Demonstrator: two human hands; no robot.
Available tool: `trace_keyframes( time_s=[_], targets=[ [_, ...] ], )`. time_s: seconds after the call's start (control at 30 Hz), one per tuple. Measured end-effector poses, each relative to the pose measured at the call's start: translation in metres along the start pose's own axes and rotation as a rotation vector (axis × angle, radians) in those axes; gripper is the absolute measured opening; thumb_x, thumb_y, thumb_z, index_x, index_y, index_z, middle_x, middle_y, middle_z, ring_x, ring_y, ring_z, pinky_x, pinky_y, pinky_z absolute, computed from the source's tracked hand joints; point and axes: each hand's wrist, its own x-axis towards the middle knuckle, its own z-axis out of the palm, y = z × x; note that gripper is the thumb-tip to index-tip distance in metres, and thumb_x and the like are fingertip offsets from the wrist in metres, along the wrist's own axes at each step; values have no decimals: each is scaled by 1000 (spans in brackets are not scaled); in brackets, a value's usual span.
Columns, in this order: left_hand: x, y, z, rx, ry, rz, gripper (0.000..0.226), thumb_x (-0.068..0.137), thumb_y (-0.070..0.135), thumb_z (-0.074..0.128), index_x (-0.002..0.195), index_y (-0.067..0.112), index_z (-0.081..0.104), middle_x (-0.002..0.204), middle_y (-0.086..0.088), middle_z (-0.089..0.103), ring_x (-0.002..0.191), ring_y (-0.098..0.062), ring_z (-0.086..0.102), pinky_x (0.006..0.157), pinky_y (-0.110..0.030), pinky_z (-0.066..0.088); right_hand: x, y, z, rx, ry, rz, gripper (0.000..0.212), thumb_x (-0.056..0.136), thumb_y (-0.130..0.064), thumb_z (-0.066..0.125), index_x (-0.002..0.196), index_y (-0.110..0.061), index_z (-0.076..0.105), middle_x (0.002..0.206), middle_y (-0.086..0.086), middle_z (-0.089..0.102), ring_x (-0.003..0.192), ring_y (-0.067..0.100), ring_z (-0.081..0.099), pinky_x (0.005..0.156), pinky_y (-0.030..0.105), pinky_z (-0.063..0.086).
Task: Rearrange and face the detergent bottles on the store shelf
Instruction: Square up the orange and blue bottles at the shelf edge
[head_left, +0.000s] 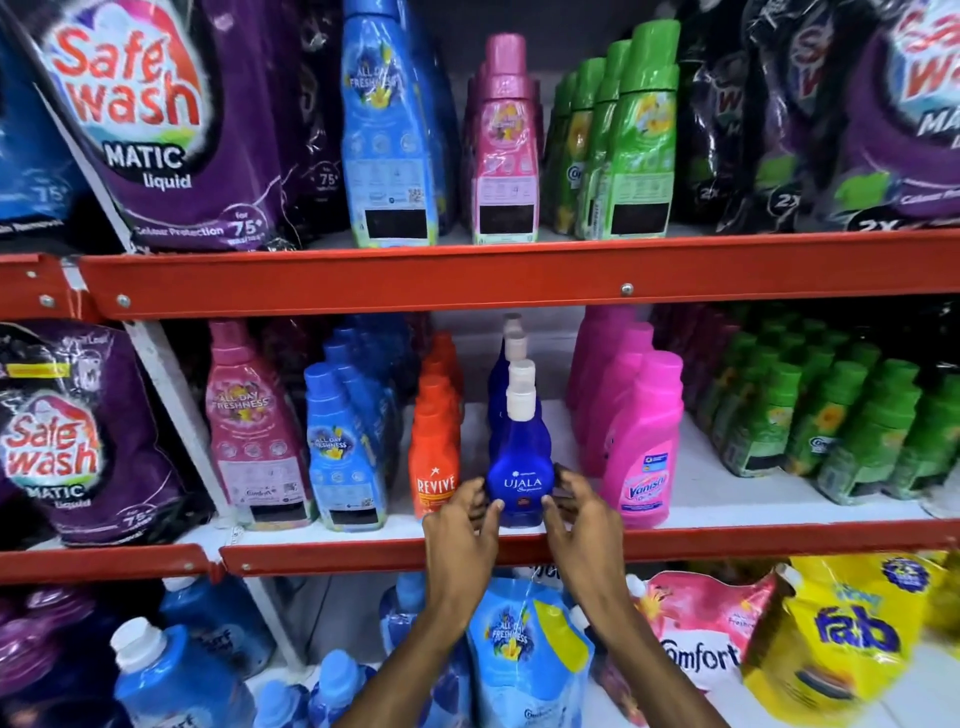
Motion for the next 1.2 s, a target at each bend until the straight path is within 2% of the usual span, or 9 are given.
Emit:
trace_keyframes(
  time_s=[0.27,0.53,0.6,0.7,0.77,0.9,1.0,1.07,1.2],
  targets=[
    [0,0,2,3,0,-6,27,91,4,70,118,4,68,98,11,69,82,27,59,74,4,45,1,6,0,42,-14,16,33,90,-6,65,122,-14,65,100,-9,72,80,-26,60,69,-2,44],
    [-2,2,0,7,4,19,29,91,5,71,120,4,67,100,13,69,84,28,58,76,5,44,-1,5,-2,74,-25,30,37,90,-4,64,126,-12,64,104,-9,72,83,-25,60,72,-1,46],
    [-5,3,0,-16,36,5,34,90,6,73,123,3,66,102,13,69,86,26,60,79,3,45,-3,4,-7,110,-18,45,41,89,-5,66,128,-14,63,106,-10,73,85,-20,64,77,4,50],
    [-18,6,2,-75,197,11,32,89,10,74,120,15,68,106,12,73,93,4,69,84,-14,55,-13,6,-21,94,90,35,38,86,-10,70,122,-22,69,109,-7,75,90,-3,69,84,20,56],
    [-29,18,10,-59,280,123,21,88,12,72,108,19,72,98,10,71,90,-5,68,82,-20,54,-19,7,-37,112,231,2,29,85,-9,68,106,-27,73,98,-7,74,86,0,67,81,14,52],
    [-37,43,43,-97,120,186,23,83,9,76,100,22,72,89,10,71,81,-1,66,77,-11,49,-12,20,-69,104,437,10,19,79,-12,60,97,-17,66,94,2,65,83,18,63,76,30,51],
    [-31,51,69,-104,-16,107,33,83,15,79,114,22,71,98,7,75,85,2,67,81,-7,48,5,43,-86,-9,314,123,38,81,-9,59,119,-9,60,114,10,66,96,26,64,85,35,52],
    [-25,53,82,-111,-75,57,39,84,22,80,121,20,68,105,5,76,90,-2,70,86,-16,54,14,52,-95,-97,162,141,45,84,-3,61,128,-8,58,122,12,69,101,29,69,89,39,55],
    [-16,56,96,-73,-138,36,37,81,22,83,116,18,69,102,5,79,89,-4,72,87,-28,59,22,57,-105,-120,18,141,41,83,2,61,122,-12,67,110,6,77,88,17,72,77,14,47]
  ],
)
